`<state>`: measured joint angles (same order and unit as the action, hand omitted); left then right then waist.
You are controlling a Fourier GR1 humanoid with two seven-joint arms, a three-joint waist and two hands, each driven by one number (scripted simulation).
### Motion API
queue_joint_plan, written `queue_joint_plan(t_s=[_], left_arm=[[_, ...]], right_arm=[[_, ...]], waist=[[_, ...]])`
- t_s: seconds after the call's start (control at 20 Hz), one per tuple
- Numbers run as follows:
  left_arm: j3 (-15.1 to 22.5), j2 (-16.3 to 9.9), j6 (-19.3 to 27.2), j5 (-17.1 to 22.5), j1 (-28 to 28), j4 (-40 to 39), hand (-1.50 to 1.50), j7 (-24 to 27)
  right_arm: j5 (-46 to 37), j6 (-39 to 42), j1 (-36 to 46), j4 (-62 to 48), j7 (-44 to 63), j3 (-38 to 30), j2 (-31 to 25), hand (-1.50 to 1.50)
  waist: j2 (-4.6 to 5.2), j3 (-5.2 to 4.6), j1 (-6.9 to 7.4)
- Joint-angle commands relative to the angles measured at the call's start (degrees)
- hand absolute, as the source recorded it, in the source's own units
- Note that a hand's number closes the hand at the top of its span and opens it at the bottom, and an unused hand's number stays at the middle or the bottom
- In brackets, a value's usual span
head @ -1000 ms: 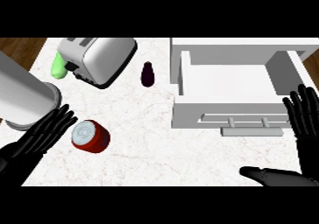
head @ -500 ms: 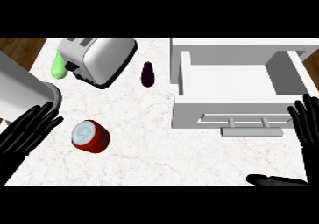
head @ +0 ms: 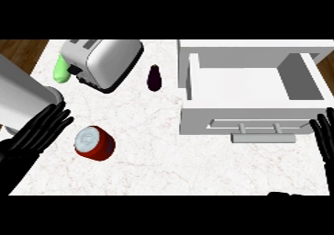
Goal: Pick up the can, place it into the drawer and close the drawer
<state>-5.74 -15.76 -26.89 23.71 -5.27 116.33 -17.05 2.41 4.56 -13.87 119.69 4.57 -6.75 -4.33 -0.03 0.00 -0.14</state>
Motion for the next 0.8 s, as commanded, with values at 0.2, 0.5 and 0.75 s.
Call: queue_joint_plan(t_s=[0.2, 0.5, 0.75], left_arm=[[3.3, 5.3, -2.1, -11.1, 1.7, -9.9, -1.50, 7.8], [1.8, 6.0, -1.7, -12.2, 3.5, -12.0, -1.50, 8.9], [-0.8, 5.4, -3.3, -15.9, 0.4, -17.1, -1.50, 16.0]], right_arm=[[2.1, 3.0, -1.4, 1.1, 0.2, -2.9, -1.0, -1.50], [2.8, 3.5, 4.0, -5.0, -0.4, -6.4, -2.2, -1.50], [3.0, 4.7, 1.1, -2.8, -0.9, -5.6, -0.7, -1.50]], waist=[[0.02, -0.01, -0.13], [0.02, 0.00, 0.12], [-0.01, -0.01, 0.10]])
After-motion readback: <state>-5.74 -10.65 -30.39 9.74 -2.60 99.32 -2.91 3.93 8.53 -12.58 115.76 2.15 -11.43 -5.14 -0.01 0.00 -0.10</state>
